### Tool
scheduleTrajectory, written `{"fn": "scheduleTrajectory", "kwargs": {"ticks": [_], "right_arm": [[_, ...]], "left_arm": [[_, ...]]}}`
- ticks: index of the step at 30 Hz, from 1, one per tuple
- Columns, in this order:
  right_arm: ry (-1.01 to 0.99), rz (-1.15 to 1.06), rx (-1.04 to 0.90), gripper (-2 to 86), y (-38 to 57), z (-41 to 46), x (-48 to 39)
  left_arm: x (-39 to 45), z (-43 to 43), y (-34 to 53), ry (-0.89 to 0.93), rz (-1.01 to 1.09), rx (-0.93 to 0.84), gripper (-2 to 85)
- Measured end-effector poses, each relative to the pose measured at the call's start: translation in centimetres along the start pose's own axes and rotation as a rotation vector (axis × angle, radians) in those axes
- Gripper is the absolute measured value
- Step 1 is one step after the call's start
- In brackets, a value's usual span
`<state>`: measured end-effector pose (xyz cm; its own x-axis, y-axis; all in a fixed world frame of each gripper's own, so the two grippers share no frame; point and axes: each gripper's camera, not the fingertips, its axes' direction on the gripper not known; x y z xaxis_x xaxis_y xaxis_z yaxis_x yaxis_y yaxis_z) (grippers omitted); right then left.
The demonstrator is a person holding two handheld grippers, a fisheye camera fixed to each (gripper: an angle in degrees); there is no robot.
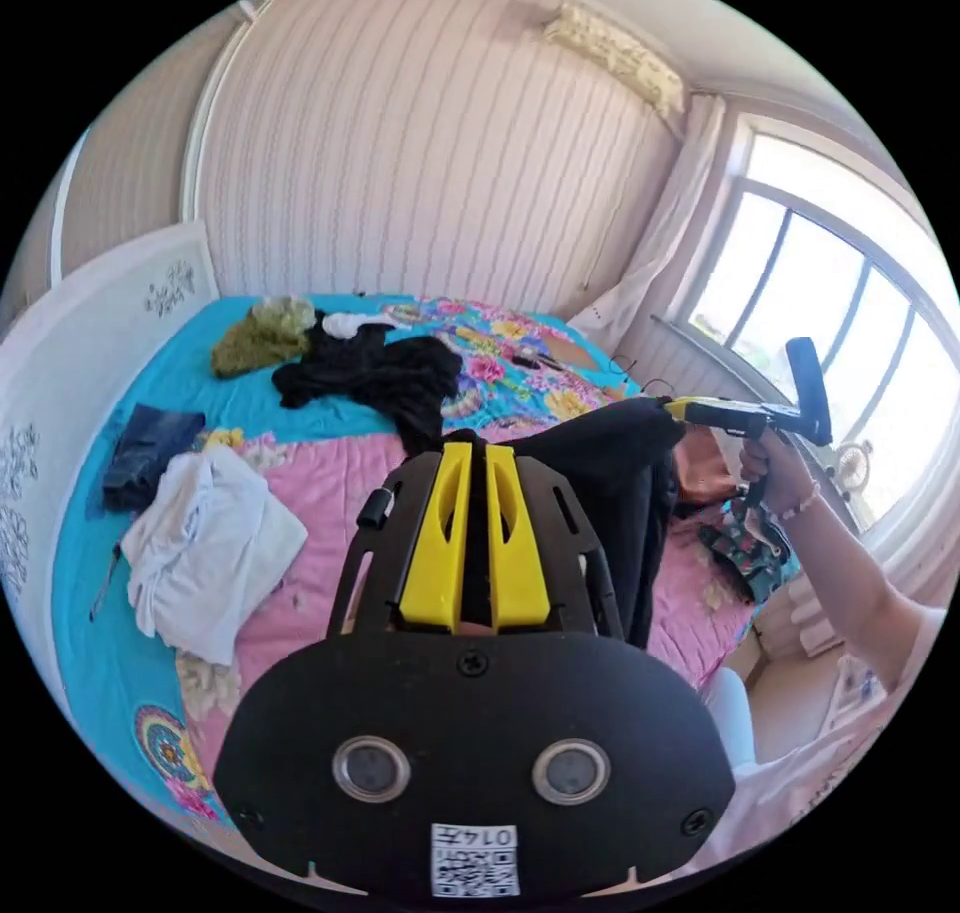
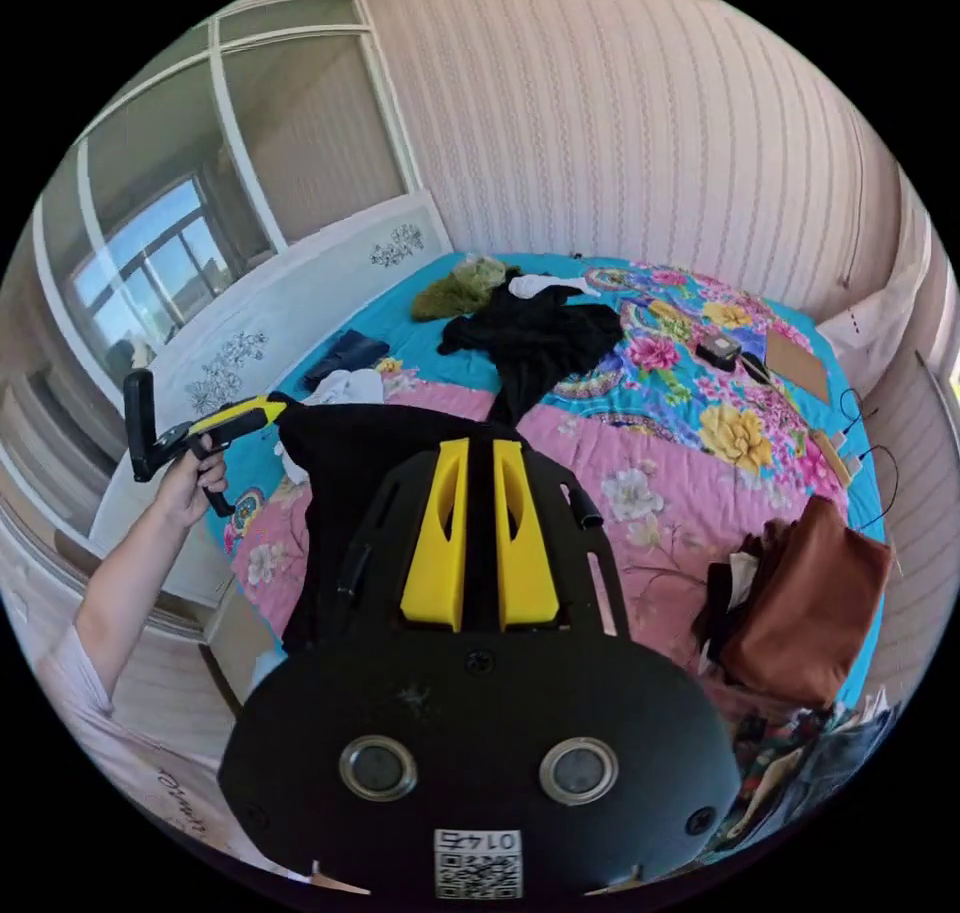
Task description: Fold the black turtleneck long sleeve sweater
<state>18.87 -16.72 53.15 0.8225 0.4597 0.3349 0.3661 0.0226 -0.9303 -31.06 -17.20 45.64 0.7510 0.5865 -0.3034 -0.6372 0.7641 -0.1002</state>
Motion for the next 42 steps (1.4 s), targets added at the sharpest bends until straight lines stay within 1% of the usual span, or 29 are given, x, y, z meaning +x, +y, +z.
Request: {"fn": "scheduleTrajectory", "kwargs": {"ticks": [1, 2, 3, 5, 6, 7, 9, 11, 13, 15, 17, 19, 23, 25, 27, 29, 30, 32, 33, 34, 36, 38, 39, 40, 41, 42], "right_arm": [[-0.040, 0.042, -0.041, 4.4, 0.5, 2.5, 1.0], [-0.103, 0.026, -0.055, 4.6, 1.7, 4.4, 1.3], [-0.119, 0.007, -0.064, 4.7, 2.5, 5.2, 1.3], [-0.111, -0.061, -0.170, 5.1, 7.0, 8.3, 1.2], [-0.111, -0.071, -0.202, 5.2, 8.4, 9.1, 1.2], [-0.120, -0.062, -0.276, 5.5, 11.5, 10.6, 1.3], [-0.184, 0.009, -0.387, 6.0, 16.4, 12.6, 1.5], [-0.300, 0.126, -0.484, 6.9, 21.7, 14.2, 1.0], [-0.282, 0.179, -0.470, 7.3, 24.1, 14.3, 0.4], [-0.253, 0.227, -0.435, 7.1, 25.2, 14.3, 0.0], [-0.252, 0.249, -0.487, 5.7, 25.1, 15.7, -0.1], [-0.251, 0.261, -0.501, 3.8, 24.4, 16.3, 0.4], [-0.318, 0.244, -0.412, 1.0, 22.1, 14.3, 2.2], [-0.313, 0.234, -0.348, 0.6, 20.9, 12.1, 3.9], [-0.246, 0.237, -0.266, 0.5, 19.6, 9.2, 6.5], [-0.092, 0.285, -0.132, 0.7, 17.6, 4.9, 11.1], [-0.044, 0.301, -0.096, 0.8, 17.2, 3.8, 12.2], [0.189, 0.378, 0.015, 1.7, 16.2, 0.6, 16.0], [0.244, 0.416, 0.025, 2.0, 16.2, 0.2, 16.7], [0.299, 0.457, 0.020, 2.9, 16.1, 0.1, 17.6], [0.250, 0.450, 0.006, 4.4, 16.2, 1.4, 17.5], [0.085, 0.424, -0.079, 5.9, 16.7, 5.6, 15.9], [0.041, 0.411, -0.117, 6.1, 16.9, 7.0, 15.3], [-0.025, 0.387, -0.207, 6.5, 17.3, 9.9, 14.1], [-0.080, 0.369, -0.277, 7.1, 17.7, 12.5, 12.9], [-0.109, 0.363, -0.299, 7.4, 17.9, 13.6, 12.4]], "left_arm": [[-1.7, 2.5, 1.3, 0.011, -0.045, -0.069, 2.8], [-2.9, 4.4, 3.0, 0.030, -0.058, -0.122, 3.6], [-3.3, 5.0, 4.0, 0.029, -0.053, -0.138, 3.8], [-4.1, 6.3, 8.6, 0.028, -0.022, -0.201, 4.1], [-4.2, 6.4, 10.0, 0.039, -0.018, -0.210, 4.0], [-4.1, 6.6, 12.9, 0.056, -0.014, -0.238, 3.9], [-3.8, 6.5, 17.3, 0.042, -0.046, -0.287, 4.2], [-3.4, 6.1, 22.1, 0.041, -0.147, -0.291, 5.3], [-3.1, 6.3, 24.5, 0.033, -0.216, -0.290, 6.1], [-2.5, 7.5, 25.9, 0.017, -0.242, -0.318, 6.4], [-2.1, 10.0, 26.4, 0.003, -0.241, -0.380, 6.4], [-2.1, 11.3, 26.3, -0.003, -0.260, -0.391, 5.4], [-2.0, 12.3, 25.5, -0.016, -0.237, -0.390, 0.0], [-2.0, 12.3, 25.4, -0.007, -0.231, -0.378, -0.6], [-2.1, 12.2, 25.3, 0.001, -0.229, -0.360, -0.8], [-2.1, 11.8, 25.0, 0.028, -0.227, -0.315, -0.9], [-2.1, 11.6, 24.9, 0.026, -0.221, -0.303, -0.9], [-2.1, 11.2, 24.6, -0.012, -0.197, -0.268, -0.8], [-2.1, 11.1, 24.5, -0.029, -0.192, -0.263, -0.8], [-2.3, 11.0, 24.4, -0.084, -0.182, -0.264, -0.6], [-2.8, 10.8, 24.3, -0.215, -0.175, -0.274, -0.5], [-4.8, 10.0, 24.6, -0.377, -0.232, -0.272, -0.5], [-5.5, 9.8, 24.7, -0.392, -0.262, -0.266, -0.5], [-7.0, 9.2, 25.1, -0.354, -0.323, -0.249, -0.2], [-8.4, 8.8, 25.6, -0.245, -0.391, -0.226, 0.3], [-9.0, 8.8, 25.8, -0.183, -0.414, -0.216, 1.6]]}}
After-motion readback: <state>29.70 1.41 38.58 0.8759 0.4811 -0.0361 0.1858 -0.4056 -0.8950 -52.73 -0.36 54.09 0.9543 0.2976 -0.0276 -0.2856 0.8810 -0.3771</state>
